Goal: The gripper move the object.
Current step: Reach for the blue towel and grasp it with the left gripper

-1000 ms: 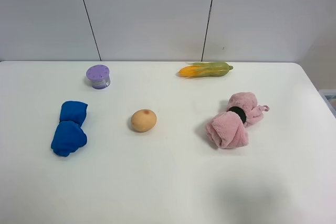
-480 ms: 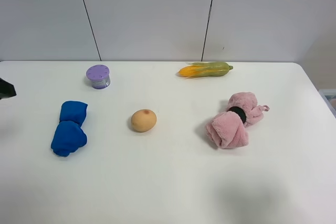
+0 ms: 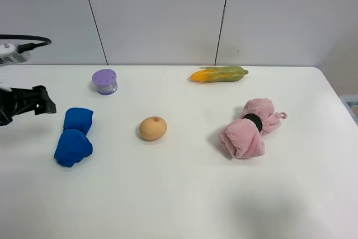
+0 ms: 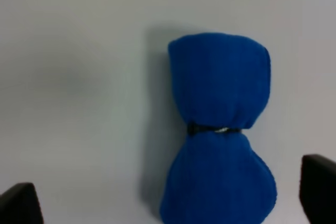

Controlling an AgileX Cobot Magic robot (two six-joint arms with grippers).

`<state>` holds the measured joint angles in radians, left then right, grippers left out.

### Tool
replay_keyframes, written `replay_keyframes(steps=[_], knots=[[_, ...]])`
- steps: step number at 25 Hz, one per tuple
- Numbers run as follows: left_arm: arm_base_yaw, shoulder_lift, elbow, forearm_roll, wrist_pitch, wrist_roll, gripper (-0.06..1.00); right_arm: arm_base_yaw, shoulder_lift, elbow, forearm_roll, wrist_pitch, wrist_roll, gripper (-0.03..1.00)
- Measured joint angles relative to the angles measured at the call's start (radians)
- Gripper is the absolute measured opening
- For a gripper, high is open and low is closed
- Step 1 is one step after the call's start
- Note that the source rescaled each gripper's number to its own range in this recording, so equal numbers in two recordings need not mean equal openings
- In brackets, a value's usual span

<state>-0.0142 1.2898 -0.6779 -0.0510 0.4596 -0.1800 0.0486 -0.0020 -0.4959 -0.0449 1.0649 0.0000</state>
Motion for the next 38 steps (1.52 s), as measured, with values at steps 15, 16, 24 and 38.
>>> replay_keyframes(steps=[15,16,24,38], knots=[[-0.169,0.355,-0.001,-0.004,-0.238,0.012,1.0,0.0,0.0,0.0,0.0,0.0,0.0,1.0],[-0.169,0.372,-0.001,-0.004,-0.256,0.012,1.0,0.0,0.0,0.0,0.0,0.0,0.0,1.0],[-0.17,0.489,-0.002,0.017,-0.355,0.012,1.0,0.0,0.0,0.0,0.0,0.0,0.0,1.0],[-0.17,0.519,-0.002,0.04,-0.367,-0.02,0.1,0.0,0.0,0.0,0.0,0.0,0.0,1.0]])
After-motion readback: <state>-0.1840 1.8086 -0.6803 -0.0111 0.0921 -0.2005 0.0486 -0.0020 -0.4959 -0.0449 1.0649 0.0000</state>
